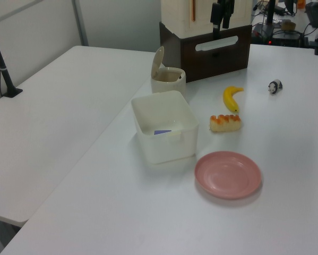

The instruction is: Grab it up and put it in the trash

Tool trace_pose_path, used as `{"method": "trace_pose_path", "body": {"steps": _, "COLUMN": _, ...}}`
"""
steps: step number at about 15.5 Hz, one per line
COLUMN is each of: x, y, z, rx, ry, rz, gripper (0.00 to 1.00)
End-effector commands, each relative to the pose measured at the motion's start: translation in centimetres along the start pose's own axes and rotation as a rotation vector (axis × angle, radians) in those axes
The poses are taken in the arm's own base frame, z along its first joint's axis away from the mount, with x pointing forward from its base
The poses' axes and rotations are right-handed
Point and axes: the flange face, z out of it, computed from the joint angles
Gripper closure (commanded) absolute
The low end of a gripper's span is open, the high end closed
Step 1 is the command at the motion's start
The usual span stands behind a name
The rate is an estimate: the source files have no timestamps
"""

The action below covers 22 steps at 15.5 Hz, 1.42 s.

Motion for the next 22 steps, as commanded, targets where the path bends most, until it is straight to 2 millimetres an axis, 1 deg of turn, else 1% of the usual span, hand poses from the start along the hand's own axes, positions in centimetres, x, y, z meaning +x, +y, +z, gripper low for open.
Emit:
{"method": "trace_pose_path", "body": {"steps": 1, "x": -0.4, "y": -0.2, "z": -0.4, "rx": 0.014, "ry": -0.011, "rz": 0.013, "gripper": 0.0}}
{"method": "trace_pose_path", "body": {"steps": 3, "x": -0.3, "y": -0.2, "z": -0.6, "rx": 0.01, "ry": 0.004, "rz": 0.009, "gripper": 0.0}}
{"method": "trace_pose_path", "body": {"steps": 5, "x": 0.3, "y": 0.4, "z": -1.3, "rx": 0.006, "ry": 0.064, "rz": 0.02, "gripper": 0.0}}
{"method": "trace_pose_path", "body": {"steps": 7, "x": 0.5, "y": 0.7, "z": -1.4, "rx": 0.007, "ry": 0.086, "rz": 0.029, "gripper": 0.0}}
{"method": "trace_pose_path", "body": {"steps": 11, "x": 0.5, "y": 0.7, "z": -1.3, "rx": 0.011, "ry": 0.082, "rz": 0.035, "gripper": 0.0}}
{"method": "trace_pose_path", "body": {"steps": 15, "x": 0.1, "y": 0.6, "z": -0.9, "rx": -0.03, "ry": 0.043, "rz": -0.029, "gripper": 0.0}}
{"method": "trace_pose_path", "body": {"steps": 22, "x": 0.0, "y": 0.3, "z": -1.0, "rx": -0.035, "ry": 0.038, "rz": -0.054, "gripper": 0.0}}
